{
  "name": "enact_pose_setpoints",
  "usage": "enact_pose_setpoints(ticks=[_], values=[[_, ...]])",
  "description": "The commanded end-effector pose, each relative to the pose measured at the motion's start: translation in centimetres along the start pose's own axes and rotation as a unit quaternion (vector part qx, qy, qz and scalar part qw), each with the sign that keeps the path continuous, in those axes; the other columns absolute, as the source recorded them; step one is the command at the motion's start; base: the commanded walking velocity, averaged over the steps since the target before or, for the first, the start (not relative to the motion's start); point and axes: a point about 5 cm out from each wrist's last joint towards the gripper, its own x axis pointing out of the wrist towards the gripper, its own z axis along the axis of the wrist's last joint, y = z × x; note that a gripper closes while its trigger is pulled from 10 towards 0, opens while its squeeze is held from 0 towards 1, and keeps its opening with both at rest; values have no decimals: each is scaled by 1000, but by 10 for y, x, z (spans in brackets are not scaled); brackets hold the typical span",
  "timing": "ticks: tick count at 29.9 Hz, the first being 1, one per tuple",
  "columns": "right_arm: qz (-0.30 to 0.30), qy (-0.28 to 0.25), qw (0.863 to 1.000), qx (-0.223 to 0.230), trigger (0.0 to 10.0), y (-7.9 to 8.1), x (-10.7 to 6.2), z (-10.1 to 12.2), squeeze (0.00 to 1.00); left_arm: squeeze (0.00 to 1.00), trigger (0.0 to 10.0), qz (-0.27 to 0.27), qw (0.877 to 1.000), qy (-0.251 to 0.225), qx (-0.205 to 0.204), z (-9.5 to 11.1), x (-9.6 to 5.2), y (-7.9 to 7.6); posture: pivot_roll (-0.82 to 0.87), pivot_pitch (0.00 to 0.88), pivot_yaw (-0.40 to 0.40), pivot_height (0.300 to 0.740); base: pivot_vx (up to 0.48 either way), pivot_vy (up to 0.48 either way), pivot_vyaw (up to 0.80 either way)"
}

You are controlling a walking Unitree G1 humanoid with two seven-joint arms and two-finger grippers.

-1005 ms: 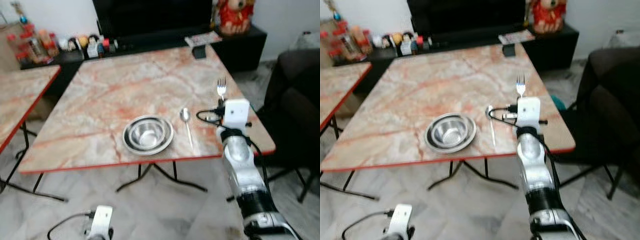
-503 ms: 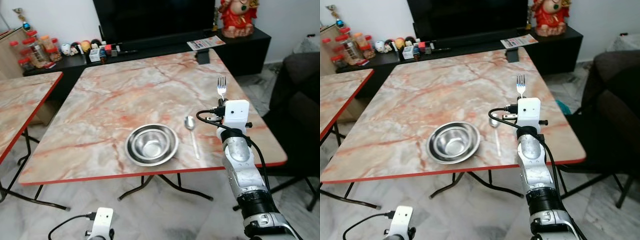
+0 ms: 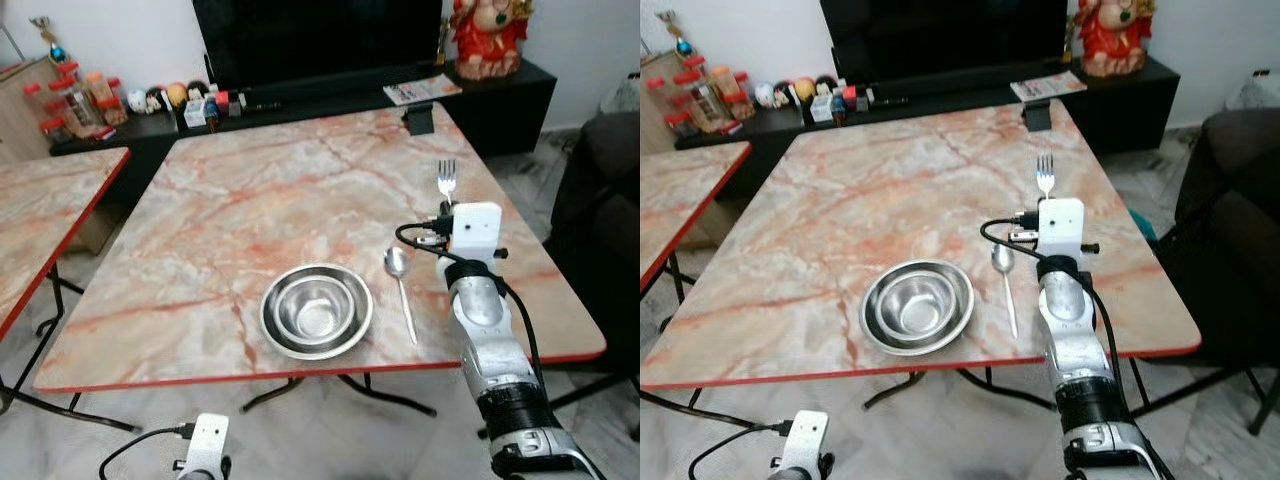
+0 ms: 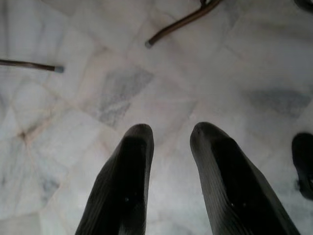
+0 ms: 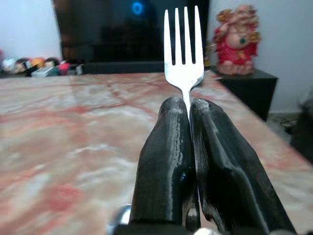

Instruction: Setting the table

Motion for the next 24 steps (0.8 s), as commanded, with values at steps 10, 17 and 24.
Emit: enact_pose_setpoints(ticks=[10, 17, 24], values=[[-12, 14, 1000, -20, 10000, -14, 4, -2, 0, 0, 10000, 2, 1000, 9, 3, -6, -1, 3, -220, 0, 106, 740, 0, 0, 0], [-20, 58, 997, -40, 10000, -36, 1, -18, 0, 0, 10000, 1, 1000, 11, 1, -6, -1, 2, -219, 0, 102, 740, 0, 0, 0], [-41, 84, 994, -57, 10000, -60, 1, -25, 0, 0, 10000, -3, 1000, 14, -1, -7, -1, 2, -218, 0, 104, 740, 0, 0, 0]])
